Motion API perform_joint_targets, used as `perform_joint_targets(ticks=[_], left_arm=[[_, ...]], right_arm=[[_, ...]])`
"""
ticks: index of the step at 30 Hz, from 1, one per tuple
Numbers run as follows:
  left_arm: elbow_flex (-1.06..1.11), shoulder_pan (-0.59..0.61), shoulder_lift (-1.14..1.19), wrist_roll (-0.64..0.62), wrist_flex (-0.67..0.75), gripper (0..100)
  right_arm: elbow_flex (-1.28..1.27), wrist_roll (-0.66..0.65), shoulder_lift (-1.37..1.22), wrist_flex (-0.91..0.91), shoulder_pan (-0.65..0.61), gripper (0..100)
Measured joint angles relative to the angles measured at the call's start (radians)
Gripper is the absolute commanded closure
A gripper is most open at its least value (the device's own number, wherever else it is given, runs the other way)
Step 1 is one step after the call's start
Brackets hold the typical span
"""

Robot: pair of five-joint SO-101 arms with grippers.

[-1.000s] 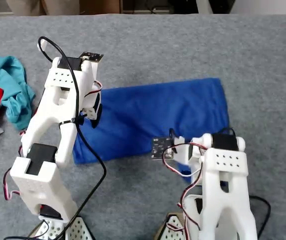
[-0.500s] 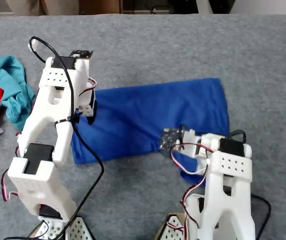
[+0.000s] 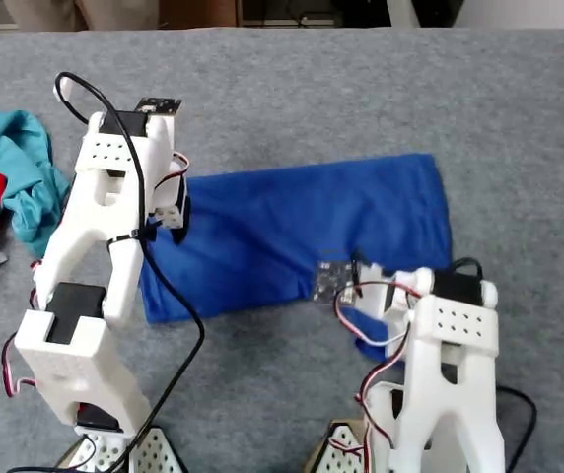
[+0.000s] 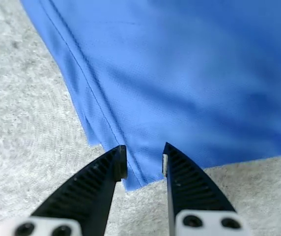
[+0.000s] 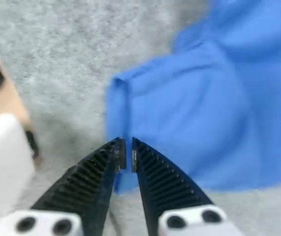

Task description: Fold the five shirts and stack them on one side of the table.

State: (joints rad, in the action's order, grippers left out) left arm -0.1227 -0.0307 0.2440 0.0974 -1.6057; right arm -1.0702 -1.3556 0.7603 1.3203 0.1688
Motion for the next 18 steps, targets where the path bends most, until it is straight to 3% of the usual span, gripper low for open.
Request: perform_joint_targets(ticks=[9, 13, 18], left_arm=[[-0.103, 0.031, 0.0, -0.224, 0.12, 86], [-0.109, 0.031, 0.0, -0.295, 0.17, 78], [-0.112, 0.031, 0.006, -0.353, 0.187, 77]], right_arm=[[0.293, 0.094, -0.08, -0.219, 0.014, 95.4], [0.497, 0.23, -0.295, -0.249, 0.014, 93.2], [0.875, 0.377, -0.678, -0.153, 0.015, 81.6]])
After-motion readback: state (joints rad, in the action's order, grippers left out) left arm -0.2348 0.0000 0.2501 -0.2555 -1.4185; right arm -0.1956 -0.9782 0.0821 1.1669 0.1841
